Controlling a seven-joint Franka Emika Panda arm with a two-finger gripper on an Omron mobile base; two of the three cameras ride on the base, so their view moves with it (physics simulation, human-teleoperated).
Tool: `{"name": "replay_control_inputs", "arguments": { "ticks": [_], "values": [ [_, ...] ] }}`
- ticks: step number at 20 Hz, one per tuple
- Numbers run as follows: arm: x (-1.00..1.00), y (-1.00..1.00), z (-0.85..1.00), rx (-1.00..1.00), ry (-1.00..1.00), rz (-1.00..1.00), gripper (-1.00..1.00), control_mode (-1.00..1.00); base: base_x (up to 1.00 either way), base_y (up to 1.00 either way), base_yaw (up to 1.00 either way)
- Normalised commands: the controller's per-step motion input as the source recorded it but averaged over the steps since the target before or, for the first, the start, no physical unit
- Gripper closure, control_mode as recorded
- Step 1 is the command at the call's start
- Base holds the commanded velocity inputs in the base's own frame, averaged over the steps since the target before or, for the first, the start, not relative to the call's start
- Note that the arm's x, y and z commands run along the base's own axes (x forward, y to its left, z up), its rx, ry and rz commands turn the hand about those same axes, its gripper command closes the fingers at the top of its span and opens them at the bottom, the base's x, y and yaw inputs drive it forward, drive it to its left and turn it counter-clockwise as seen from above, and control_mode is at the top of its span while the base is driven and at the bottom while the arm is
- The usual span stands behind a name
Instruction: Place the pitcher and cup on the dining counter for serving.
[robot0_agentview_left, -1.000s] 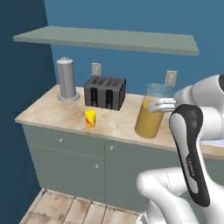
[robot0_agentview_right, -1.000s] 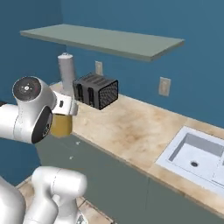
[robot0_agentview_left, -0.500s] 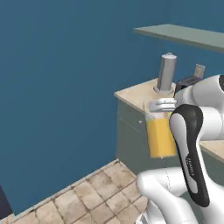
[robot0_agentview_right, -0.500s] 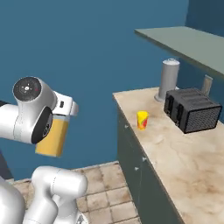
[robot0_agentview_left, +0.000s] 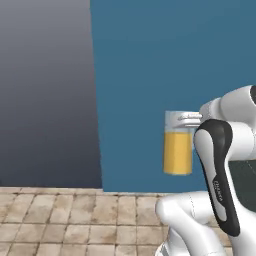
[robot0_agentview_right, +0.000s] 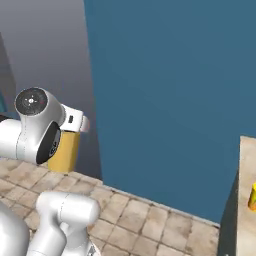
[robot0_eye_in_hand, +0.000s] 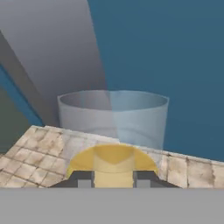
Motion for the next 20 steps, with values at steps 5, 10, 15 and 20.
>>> {"name": "replay_control_inputs", "arguments": {
  "ticks": [5, 10, 15, 20],
  "values": [
    [0.0, 0.0, 0.0, 0.0, 0.0, 0.0, 1.0, 1.0, 0.0, 0.0, 0.99],
    [0.0, 0.0, 0.0, 0.0, 0.0, 0.0, 1.0, 1.0, 0.0, 0.01, 0.98],
    [0.0, 0.0, 0.0, 0.0, 0.0, 0.0, 1.0, 1.0, 0.0, 0.0, 0.98],
    [0.0, 0.0, 0.0, 0.0, 0.0, 0.0, 1.0, 1.0, 0.21, 0.0, 0.89]
  ]
}}
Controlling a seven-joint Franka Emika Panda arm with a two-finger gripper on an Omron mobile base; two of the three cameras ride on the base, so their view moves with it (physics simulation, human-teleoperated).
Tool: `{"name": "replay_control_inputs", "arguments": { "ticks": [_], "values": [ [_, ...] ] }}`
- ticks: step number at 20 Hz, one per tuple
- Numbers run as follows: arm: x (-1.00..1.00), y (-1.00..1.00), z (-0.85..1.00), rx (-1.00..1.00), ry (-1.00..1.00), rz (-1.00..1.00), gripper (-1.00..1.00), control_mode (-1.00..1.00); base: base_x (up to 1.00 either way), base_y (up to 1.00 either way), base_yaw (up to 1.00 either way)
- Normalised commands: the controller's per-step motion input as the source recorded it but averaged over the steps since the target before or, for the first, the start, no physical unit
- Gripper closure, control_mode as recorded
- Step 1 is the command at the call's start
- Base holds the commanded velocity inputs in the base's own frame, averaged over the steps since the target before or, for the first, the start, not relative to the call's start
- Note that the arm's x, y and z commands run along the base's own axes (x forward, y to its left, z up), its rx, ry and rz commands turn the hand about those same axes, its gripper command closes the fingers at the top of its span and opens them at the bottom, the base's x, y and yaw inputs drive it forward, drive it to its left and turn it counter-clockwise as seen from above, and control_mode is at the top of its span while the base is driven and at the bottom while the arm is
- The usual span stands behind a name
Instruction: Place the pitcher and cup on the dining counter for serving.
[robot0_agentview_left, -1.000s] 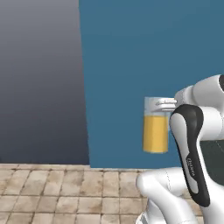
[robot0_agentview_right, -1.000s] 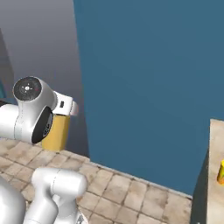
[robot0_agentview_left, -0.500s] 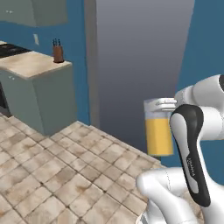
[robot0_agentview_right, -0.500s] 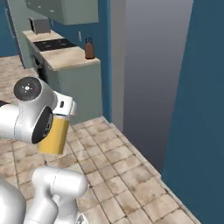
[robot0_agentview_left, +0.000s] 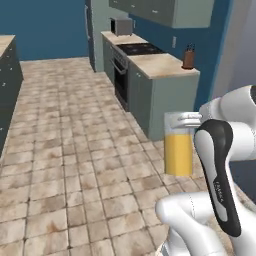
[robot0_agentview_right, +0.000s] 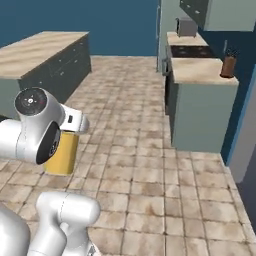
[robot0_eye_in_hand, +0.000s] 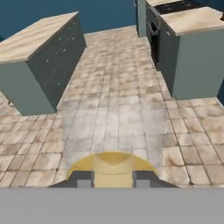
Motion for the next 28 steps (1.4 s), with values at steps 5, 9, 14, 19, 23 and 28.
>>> {"name": "replay_control_inputs", "arguments": {
  "ticks": [5, 9, 14, 19, 23, 28],
  "values": [
    [0.0, 0.0, 0.0, 0.0, 0.0, 0.0, 1.0, 1.0, 0.78, 0.0, 0.7],
    [0.0, 0.0, 0.0, 0.0, 0.0, 0.0, 1.0, 1.0, 1.0, -0.13, 0.54],
    [0.0, 0.0, 0.0, 0.0, 0.0, 0.0, 1.0, 1.0, 1.0, -0.14, 0.42],
    [0.0, 0.0, 0.0, 0.0, 0.0, 0.0, 1.0, 1.0, 1.0, 0.0, 0.35],
    [0.0, 0.0, 0.0, 0.0, 0.0, 0.0, 1.0, 1.0, 1.0, 0.0, 0.28],
    [0.0, 0.0, 0.0, 0.0, 0.0, 0.0, 1.0, 1.0, 1.0, 0.39, 0.17]
  ]
}}
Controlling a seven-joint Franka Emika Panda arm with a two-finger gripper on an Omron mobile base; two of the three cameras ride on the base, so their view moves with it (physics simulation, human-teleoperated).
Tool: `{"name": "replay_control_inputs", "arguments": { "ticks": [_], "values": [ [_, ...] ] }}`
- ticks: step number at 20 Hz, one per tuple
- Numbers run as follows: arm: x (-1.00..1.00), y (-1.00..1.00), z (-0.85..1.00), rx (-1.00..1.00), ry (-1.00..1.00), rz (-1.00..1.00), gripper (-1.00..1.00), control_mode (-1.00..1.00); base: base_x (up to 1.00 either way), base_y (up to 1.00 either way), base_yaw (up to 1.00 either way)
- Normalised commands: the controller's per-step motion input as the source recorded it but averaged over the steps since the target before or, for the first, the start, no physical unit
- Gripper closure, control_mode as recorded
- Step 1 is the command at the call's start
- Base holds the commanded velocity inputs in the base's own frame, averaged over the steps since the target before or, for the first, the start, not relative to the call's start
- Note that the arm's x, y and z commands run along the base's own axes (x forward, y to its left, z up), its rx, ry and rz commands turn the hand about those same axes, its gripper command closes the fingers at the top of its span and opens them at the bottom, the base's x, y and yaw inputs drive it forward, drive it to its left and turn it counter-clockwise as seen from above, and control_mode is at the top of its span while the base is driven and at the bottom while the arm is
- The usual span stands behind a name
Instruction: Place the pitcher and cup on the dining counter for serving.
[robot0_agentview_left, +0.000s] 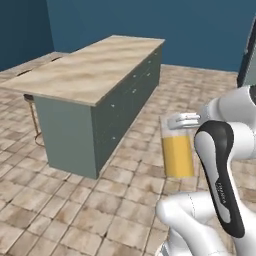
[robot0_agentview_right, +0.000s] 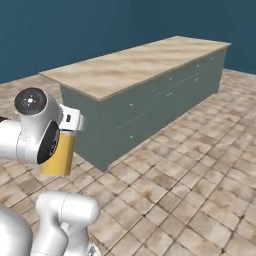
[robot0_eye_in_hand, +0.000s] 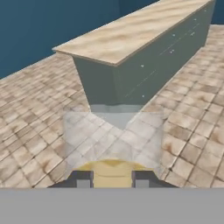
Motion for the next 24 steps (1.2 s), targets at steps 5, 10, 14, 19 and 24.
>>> {"name": "replay_control_inputs", "arguments": {
  "ticks": [5, 10, 14, 19, 24],
  "values": [
    [0.0, 0.0, 0.0, 0.0, 0.0, 0.0, 1.0, 1.0, 1.0, 0.93, 0.01],
    [0.0, 0.0, 0.0, 0.0, 0.0, 0.0, 1.0, 1.0, 1.0, 1.0, -0.07],
    [0.0, 0.0, 0.0, 0.0, 0.0, 0.0, 1.0, 1.0, 1.0, 1.0, -0.31],
    [0.0, 0.0, 0.0, 0.0, 0.0, 0.0, 1.0, 1.0, 1.0, 1.0, -0.43],
    [0.0, 0.0, 0.0, 0.0, 0.0, 0.0, 1.0, 1.0, 1.0, 1.0, -0.43]
  ]
}}
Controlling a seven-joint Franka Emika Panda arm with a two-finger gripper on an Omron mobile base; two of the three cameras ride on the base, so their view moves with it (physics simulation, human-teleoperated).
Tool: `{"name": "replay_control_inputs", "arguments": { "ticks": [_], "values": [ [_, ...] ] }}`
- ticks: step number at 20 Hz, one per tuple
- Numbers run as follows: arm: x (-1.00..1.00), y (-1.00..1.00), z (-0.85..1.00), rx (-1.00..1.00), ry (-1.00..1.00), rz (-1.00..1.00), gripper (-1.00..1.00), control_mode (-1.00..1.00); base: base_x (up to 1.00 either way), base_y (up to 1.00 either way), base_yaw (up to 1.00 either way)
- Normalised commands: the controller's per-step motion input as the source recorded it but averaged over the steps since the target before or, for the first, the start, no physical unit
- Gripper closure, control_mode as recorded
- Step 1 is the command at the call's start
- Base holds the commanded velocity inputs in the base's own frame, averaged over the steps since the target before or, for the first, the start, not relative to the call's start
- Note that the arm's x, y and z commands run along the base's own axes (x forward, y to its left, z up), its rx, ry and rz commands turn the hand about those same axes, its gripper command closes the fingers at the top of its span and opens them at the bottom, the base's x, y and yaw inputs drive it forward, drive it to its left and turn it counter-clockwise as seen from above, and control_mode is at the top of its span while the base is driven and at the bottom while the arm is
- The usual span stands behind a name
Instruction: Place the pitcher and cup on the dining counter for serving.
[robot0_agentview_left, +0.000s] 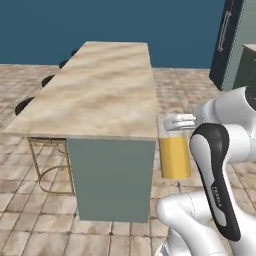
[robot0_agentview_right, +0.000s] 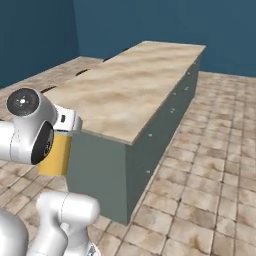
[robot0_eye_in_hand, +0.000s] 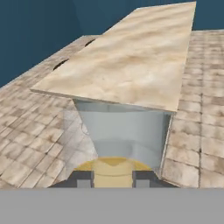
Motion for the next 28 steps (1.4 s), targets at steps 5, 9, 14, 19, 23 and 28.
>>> {"name": "replay_control_inputs", "arguments": {
  "ticks": [5, 9, 14, 19, 23, 28],
  "values": [
    [0.0, 0.0, 0.0, 0.0, 0.0, 0.0, 1.0, 1.0, 1.0, 1.0, -0.34],
    [0.0, 0.0, 0.0, 0.0, 0.0, 0.0, 1.0, 1.0, 1.0, 0.66, -0.21],
    [0.0, 0.0, 0.0, 0.0, 0.0, 0.0, 1.0, 1.0, 1.0, 0.41, -0.14],
    [0.0, 0.0, 0.0, 0.0, 0.0, 0.0, 1.0, 1.0, 0.62, 0.12, -0.03],
    [0.4, 0.0, 0.0, 0.0, 0.0, 0.12, 1.0, -1.0, 0.0, 0.0, 0.0],
    [0.71, -0.03, -0.12, 0.0, 0.0, 0.26, 1.0, -1.0, 0.0, 0.0, 0.0]
  ]
}}
